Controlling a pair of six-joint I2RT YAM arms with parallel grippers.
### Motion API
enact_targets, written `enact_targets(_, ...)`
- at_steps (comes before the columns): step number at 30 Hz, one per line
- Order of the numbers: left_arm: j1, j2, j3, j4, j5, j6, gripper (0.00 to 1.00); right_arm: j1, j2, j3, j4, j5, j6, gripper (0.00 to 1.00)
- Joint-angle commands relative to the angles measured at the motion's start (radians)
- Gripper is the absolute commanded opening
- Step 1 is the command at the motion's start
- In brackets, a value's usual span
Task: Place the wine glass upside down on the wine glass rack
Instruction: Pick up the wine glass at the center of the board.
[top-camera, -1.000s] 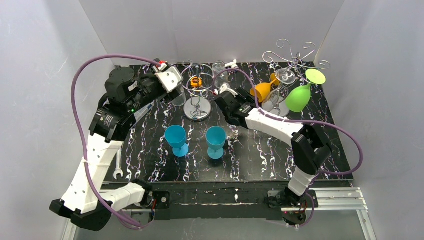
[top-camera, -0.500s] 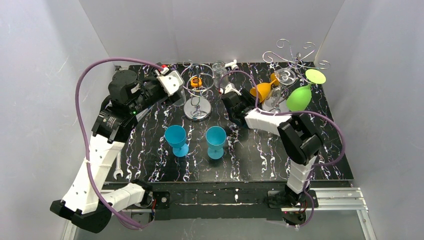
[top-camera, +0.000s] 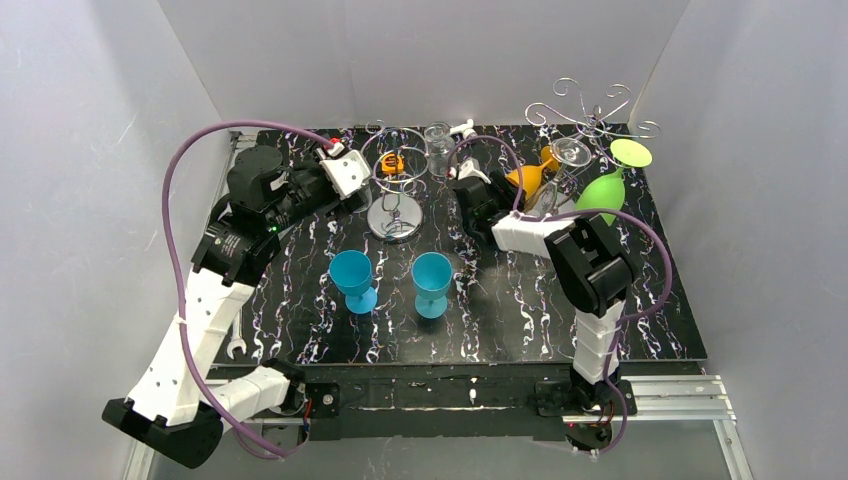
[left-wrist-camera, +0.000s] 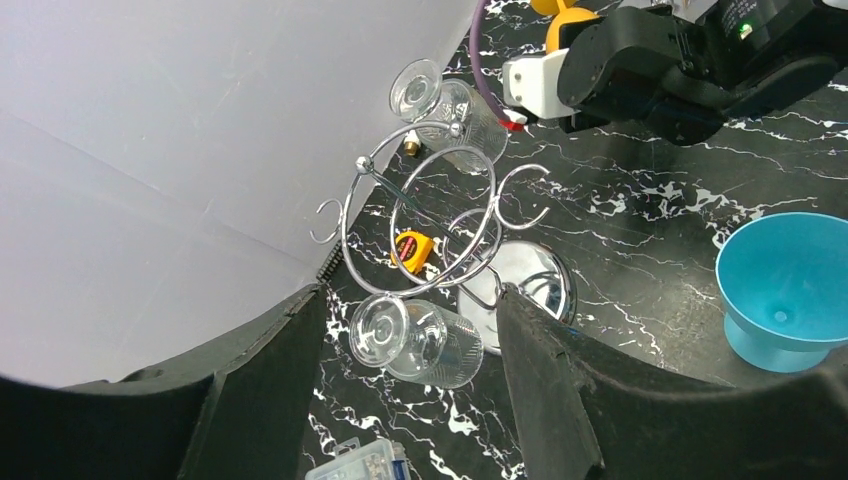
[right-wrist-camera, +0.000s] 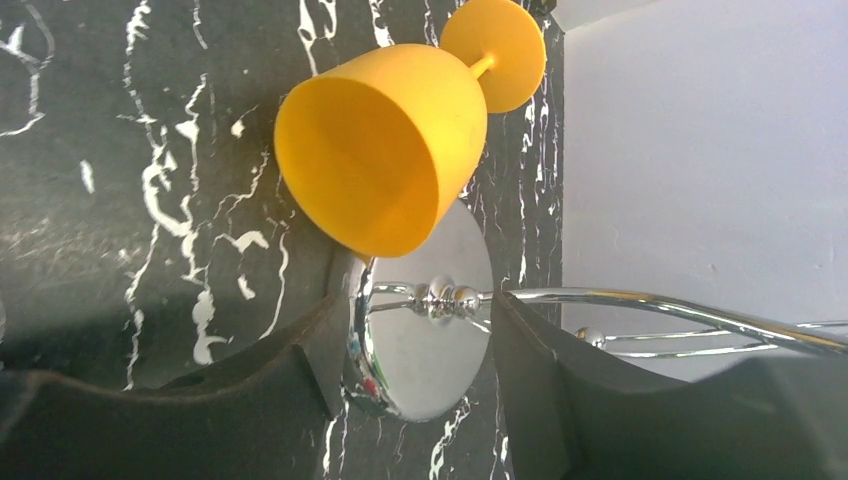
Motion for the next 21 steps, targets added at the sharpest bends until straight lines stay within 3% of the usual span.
enact_targets(1, 0.010, -0.022, -0.006, 0.008, 0.025, 0.003, 0.62, -0.017, 0.043, 0.051, 0.112, 0.023, -0.028, 0.62)
enact_targets(11, 0.017, -0.018, -0.042, 0.005, 0.036, 0.007, 0.62, -0.051, 0.121, 0.117, 0.131, 0.018, -0.034, 0.59)
enact_targets(21, 0.019, -0.009, -0.063, 0.007, 0.049, 0.003, 0.62, -0.079, 0.082, 0.076, 0.200, 0.024, -0.035, 0.57)
